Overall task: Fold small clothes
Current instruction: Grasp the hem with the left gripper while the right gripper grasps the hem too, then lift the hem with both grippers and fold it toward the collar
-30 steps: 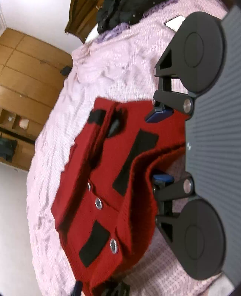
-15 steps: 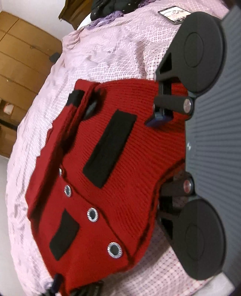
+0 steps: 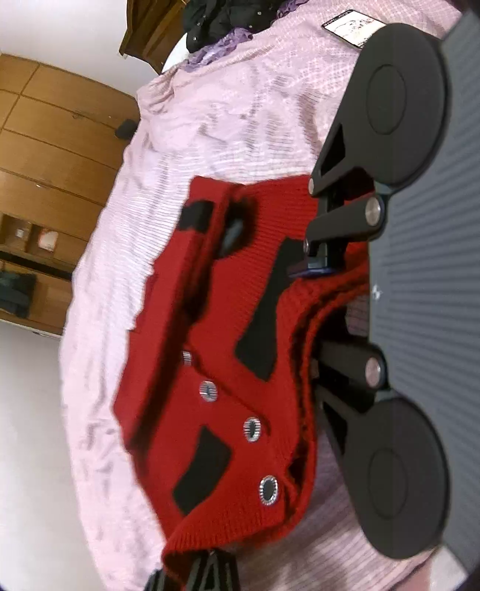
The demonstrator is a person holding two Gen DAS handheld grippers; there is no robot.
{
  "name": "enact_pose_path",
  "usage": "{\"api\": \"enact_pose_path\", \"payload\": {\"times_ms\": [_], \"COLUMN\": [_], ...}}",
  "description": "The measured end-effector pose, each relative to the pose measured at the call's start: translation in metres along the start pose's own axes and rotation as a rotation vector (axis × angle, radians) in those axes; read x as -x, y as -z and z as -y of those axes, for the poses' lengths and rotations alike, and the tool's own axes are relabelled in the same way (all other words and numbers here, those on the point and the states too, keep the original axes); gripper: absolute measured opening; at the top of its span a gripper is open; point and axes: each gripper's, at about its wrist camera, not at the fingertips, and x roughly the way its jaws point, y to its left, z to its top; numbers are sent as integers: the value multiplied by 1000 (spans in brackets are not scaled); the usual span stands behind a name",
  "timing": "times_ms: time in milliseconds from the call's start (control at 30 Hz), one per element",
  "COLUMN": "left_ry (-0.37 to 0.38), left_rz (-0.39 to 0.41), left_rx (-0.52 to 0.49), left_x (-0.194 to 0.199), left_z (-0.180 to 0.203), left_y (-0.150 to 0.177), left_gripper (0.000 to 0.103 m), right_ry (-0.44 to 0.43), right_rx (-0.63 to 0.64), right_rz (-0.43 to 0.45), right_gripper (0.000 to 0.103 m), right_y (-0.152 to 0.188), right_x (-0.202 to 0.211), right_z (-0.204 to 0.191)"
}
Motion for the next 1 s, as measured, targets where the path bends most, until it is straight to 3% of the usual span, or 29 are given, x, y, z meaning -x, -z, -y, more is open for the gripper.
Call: {"api": "enact_pose_path", "payload": {"times_ms": [400,1000], "left_ry": [-4,-79], "left_rz": [116,229], "left_rx": [49,-13], "left_x": [4,-32], "left_z": [-23,-44], "left_y": [-52,-147], "left_gripper": [14,12], "right_ry": [48,142], "right_rx": [-116,-99], "right_rz": [130,249], "right_gripper": [10,9], "right_y": [-29,-97], "right_x": [0,-42], "right_z": [19,47]}}
